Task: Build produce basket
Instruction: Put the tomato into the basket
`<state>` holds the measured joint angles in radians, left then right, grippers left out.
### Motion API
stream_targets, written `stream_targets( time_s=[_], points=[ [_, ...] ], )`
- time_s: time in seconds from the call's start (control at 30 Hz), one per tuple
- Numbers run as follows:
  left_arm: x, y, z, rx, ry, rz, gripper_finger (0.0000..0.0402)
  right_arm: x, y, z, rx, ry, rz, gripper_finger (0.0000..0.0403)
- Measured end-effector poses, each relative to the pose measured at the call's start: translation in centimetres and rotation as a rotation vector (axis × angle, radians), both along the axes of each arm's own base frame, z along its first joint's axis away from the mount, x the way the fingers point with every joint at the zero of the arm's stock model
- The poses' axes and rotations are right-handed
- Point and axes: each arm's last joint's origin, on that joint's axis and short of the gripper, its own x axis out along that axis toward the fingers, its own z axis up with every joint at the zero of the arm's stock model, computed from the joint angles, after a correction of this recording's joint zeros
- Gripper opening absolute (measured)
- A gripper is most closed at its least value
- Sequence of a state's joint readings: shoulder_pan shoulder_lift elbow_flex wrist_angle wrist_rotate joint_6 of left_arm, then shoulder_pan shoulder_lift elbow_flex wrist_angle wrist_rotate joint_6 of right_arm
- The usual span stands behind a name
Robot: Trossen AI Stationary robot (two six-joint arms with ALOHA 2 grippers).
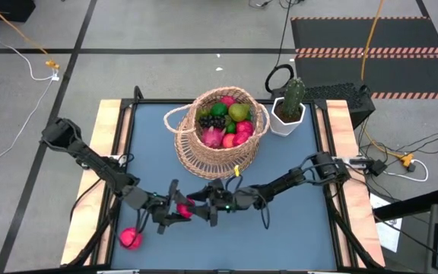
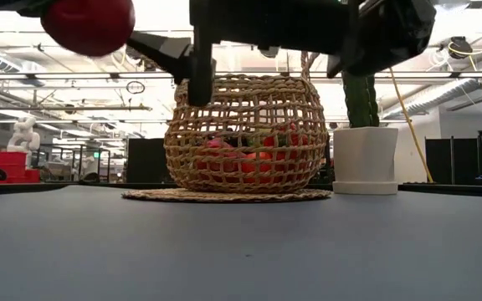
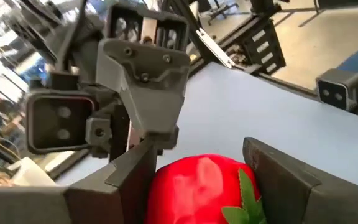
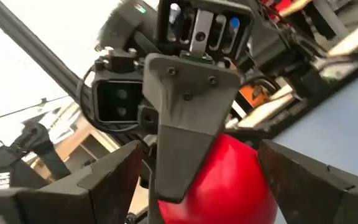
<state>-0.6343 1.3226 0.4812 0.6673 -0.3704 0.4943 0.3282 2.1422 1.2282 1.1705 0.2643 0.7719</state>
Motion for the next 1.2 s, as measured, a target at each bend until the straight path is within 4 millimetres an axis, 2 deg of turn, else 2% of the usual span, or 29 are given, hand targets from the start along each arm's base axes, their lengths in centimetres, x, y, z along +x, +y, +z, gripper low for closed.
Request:
stream_targets(
  time_s=[0.13,0.4,0.63,0.93,1.2],
  points=[
    [0.0,0.0,-0.1,-0.016,0.009,-0.004,0.0232,0.4,0.2,-0.2,0.057,0.058,0.013,0.0313],
    [0.2,0.3,0.0,-0.023,0.003,0.007,0.0245,0.1,1.1,-0.6,0.064,0.109,0.002,0.0310],
    [0.3,0.4,0.1,-0.024,-0.007,0.008,0.0228,-0.1,1.7,-0.6,0.068,0.112,-0.012,0.0307],
    [0.3,0.5,-0.1,-0.029,0.015,0.007,0.0227,-0.3,2.4,-1.1,0.034,0.155,-0.008,0.0257],
    [0.4,0.6,-0.3,-0.057,0.042,0.014,0.0229,-0.6,3.0,-1.4,-0.009,0.186,-0.070,0.0250]
  ],
)
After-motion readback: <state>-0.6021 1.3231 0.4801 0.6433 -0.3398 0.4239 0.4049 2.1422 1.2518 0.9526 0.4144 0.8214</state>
